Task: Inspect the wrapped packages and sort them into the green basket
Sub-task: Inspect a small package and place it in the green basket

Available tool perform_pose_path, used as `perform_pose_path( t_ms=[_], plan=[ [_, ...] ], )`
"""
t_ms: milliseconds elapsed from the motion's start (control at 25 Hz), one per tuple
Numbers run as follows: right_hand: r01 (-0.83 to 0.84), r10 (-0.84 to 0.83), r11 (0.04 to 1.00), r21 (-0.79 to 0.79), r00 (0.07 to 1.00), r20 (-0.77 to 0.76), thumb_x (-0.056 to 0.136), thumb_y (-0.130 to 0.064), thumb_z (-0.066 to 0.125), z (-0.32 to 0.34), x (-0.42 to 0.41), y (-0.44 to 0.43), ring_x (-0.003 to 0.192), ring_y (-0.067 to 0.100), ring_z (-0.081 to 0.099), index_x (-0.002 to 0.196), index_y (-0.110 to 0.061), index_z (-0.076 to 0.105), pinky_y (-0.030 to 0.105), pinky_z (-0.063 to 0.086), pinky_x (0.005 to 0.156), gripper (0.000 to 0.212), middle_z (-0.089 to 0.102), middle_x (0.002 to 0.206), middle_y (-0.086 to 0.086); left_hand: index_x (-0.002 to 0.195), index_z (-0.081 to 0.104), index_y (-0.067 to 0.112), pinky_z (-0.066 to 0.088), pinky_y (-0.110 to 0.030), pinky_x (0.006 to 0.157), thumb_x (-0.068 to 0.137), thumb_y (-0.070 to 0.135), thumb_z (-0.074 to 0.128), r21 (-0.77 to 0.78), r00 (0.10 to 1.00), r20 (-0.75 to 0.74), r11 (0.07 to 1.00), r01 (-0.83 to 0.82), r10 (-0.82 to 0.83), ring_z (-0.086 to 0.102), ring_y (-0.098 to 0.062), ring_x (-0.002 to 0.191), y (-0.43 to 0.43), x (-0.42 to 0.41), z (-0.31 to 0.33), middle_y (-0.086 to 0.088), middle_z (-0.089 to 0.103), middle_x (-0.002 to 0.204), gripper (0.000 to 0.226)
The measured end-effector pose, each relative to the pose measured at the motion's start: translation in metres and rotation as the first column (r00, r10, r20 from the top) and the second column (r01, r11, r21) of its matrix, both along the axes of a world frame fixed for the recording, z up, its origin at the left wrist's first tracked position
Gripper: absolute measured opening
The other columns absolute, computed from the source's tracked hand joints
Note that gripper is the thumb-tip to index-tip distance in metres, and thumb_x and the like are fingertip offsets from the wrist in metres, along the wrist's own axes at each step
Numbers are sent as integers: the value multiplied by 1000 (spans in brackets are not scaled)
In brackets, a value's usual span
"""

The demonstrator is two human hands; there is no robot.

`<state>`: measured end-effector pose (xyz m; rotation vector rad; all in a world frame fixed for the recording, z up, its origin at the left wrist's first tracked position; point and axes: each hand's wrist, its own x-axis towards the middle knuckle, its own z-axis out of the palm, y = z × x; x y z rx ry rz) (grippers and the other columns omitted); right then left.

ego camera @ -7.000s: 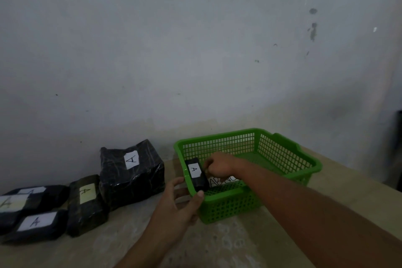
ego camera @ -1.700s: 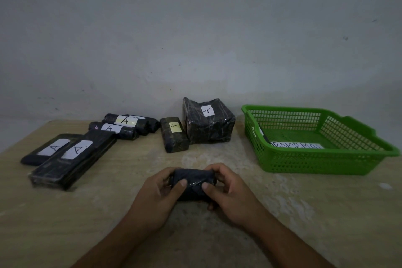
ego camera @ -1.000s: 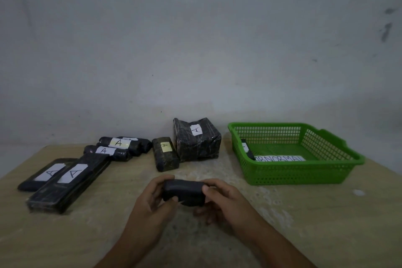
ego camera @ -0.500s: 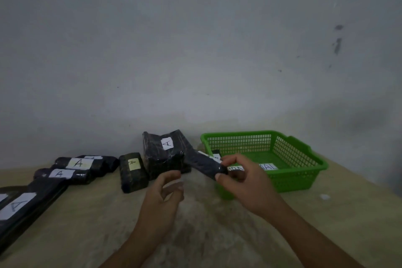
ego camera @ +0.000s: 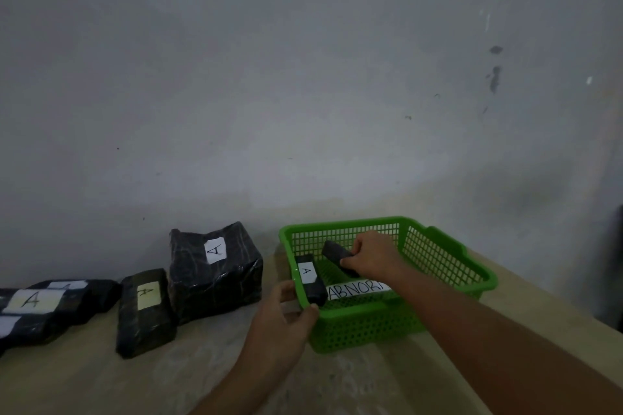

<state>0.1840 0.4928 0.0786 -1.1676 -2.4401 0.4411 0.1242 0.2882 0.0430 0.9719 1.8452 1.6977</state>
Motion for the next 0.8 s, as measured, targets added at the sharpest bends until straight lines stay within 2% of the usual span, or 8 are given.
perform_pose_path(
  t_ms=[80, 160, 280, 400, 560, 600, 720, 800],
  plan=[
    [-15, 12, 999, 37, 995, 97, 78, -33, 76, -7, -16, 9, 75, 21, 64, 91, -3, 69, 31, 55, 67, 33, 67, 85, 11, 100, 50, 33, 56, -40, 89, 87, 15, 65, 12, 1000, 18, 1000, 15, -15, 61, -16, 102, 5, -6, -4, 12, 56, 109, 27],
    [-33, 26, 999, 42, 988, 154, 77, -32, 77, -12, -32, 16, 81, 22, 66, 95, -4, 67, 33, 57, 72, 35, 67, 89, 11, 99, 49, 34, 56, -38, 88, 86, 15, 67, 25, 999, 43, 999, 29, -30, 61, -15, 102, 8, -11, -8, 14, 56, 110, 29],
    [-71, 71, 997, -8, 976, 205, 74, -33, 81, -17, -47, 21, 92, 24, 67, 99, -4, 68, 36, 58, 82, 40, 69, 99, 12, 105, 51, 33, 55, -33, 74, 83, 17, 69, 50, 995, 87, 998, 48, -52, 65, -19, 100, 8, -16, -16, 10, 60, 113, 32],
    [-145, 152, 988, -45, 949, 276, 76, -32, 79, -17, -51, 19, 100, 25, 65, 103, -5, 70, 34, 55, 83, 39, 68, 107, 11, 111, 53, 29, 52, -29, 65, 81, 20, 72, 63, 993, 111, 997, 40, -46, 67, -20, 96, 7, -17, -23, 5, 65, 110, 37],
    [-201, 219, 974, -100, 948, 232, 86, -16, 65, -17, -45, 19, 104, 29, 66, 101, 0, 72, 35, 55, 89, 23, 70, 111, 16, 103, 54, 29, 54, -29, 63, 80, 18, 73, 79, 993, 110, 997, 26, -35, 68, -20, 93, 7, -15, -28, 0, 67, 103, 31],
    [-200, 217, 975, -99, 951, 220, 88, -11, 60, -17, -42, 19, 104, 29, 67, 102, 2, 71, 36, 55, 90, 22, 70, 112, 18, 101, 54, 29, 54, -29, 64, 80, 18, 73, 82, 994, 104, 996, 22, -31, 68, -20, 92, 7, -14, -28, 0, 68, 102, 31],
    [-206, 223, 973, -106, 954, 200, 88, -2, 56, -11, -32, 16, 107, 25, 64, 106, -1, 70, 28, 51, 86, 23, 69, 116, 14, 102, 54, 27, 53, -27, 59, 80, 17, 72, 77, 994, 106, 997, 27, -36, 68, -20, 91, 6, -12, -26, -1, 67, 101, 30],
    [-212, 227, 973, -91, 952, 204, 87, -1, 56, -5, -25, 10, 109, 25, 62, 110, -3, 69, 30, 50, 89, 26, 66, 119, 13, 105, 54, 22, 53, -27, 56, 81, 16, 71, 59, 994, 101, 998, 22, -28, 67, -20, 92, 5, -13, -26, -3, 66, 102, 30]
  ],
)
